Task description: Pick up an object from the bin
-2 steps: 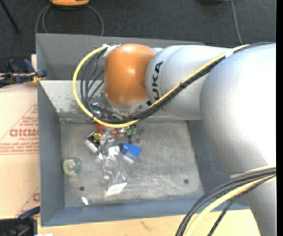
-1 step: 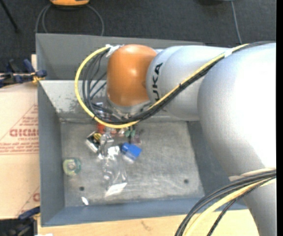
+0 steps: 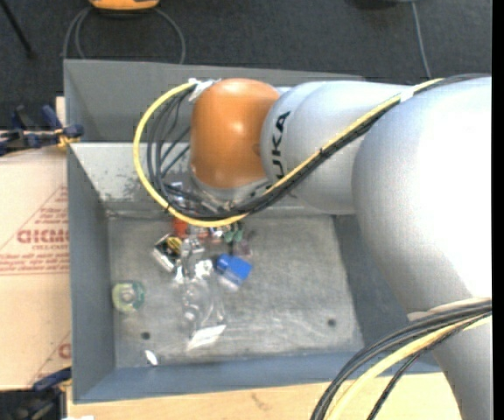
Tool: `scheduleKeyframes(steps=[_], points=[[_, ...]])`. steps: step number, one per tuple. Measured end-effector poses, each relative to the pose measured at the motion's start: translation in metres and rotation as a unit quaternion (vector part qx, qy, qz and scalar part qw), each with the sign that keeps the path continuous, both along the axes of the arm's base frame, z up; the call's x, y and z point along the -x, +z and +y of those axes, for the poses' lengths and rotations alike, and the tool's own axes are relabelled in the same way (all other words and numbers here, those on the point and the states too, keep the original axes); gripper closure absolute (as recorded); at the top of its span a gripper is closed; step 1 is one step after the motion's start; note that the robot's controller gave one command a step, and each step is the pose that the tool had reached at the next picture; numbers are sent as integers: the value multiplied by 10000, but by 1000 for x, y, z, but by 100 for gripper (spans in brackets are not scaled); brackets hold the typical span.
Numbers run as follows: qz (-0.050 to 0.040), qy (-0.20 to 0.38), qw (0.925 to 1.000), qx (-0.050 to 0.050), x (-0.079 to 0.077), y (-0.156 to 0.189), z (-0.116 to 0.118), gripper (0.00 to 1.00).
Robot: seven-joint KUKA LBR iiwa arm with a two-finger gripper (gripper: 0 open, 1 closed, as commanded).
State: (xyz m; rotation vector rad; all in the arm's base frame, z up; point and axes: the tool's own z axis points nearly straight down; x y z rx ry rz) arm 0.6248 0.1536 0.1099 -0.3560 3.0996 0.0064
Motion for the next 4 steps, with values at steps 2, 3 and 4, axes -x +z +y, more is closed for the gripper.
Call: scheduleKeyframes(steps=[2, 3, 4], points=[[-8, 131, 9999, 6, 1, -1, -26, 0], [-39, -71, 10000, 5, -1, 0, -28, 0], [-39, -16, 10000, 1, -1, -1, -28, 0]])
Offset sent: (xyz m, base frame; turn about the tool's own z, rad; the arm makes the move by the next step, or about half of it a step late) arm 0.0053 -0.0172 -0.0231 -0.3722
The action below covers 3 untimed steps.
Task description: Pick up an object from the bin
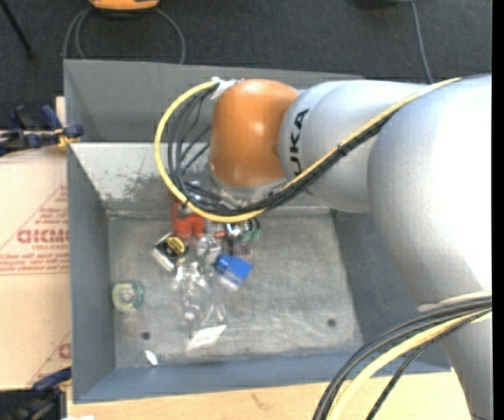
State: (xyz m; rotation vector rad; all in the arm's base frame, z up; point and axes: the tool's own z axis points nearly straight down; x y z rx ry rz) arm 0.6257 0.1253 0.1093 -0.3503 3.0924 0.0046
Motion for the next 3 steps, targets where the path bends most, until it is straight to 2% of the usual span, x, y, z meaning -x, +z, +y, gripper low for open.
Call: scheduleKeyframes(steps=[1, 2, 3], points=[[-11, 423, 9991, 33, -1, 0, -3, 0], [-16, 483, 9988, 30, -1, 0, -2, 0], [43, 280, 9996, -11, -3, -1, -33, 0]])
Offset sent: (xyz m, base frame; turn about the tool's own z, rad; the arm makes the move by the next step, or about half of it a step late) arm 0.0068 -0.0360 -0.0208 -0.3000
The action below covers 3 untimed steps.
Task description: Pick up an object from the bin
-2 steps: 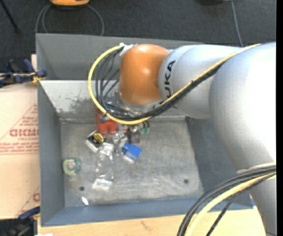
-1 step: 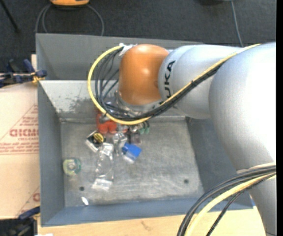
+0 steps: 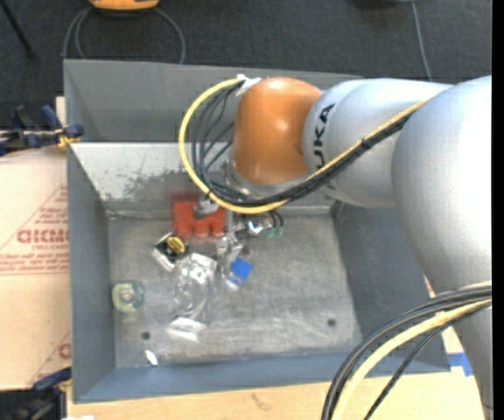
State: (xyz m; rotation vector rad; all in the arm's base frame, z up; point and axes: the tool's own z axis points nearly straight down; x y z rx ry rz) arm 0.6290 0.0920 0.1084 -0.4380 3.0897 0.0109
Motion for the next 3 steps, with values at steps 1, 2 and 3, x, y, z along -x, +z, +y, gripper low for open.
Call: scheduleKeyframes(steps=[1, 2, 3], points=[[23, -818, 9966, 18, 48, -34, -59, 0], [-12, -812, 9967, 17, 45, -31, -59, 100], [33, 1304, 9914, 63, 49, 151, -33, 100]])
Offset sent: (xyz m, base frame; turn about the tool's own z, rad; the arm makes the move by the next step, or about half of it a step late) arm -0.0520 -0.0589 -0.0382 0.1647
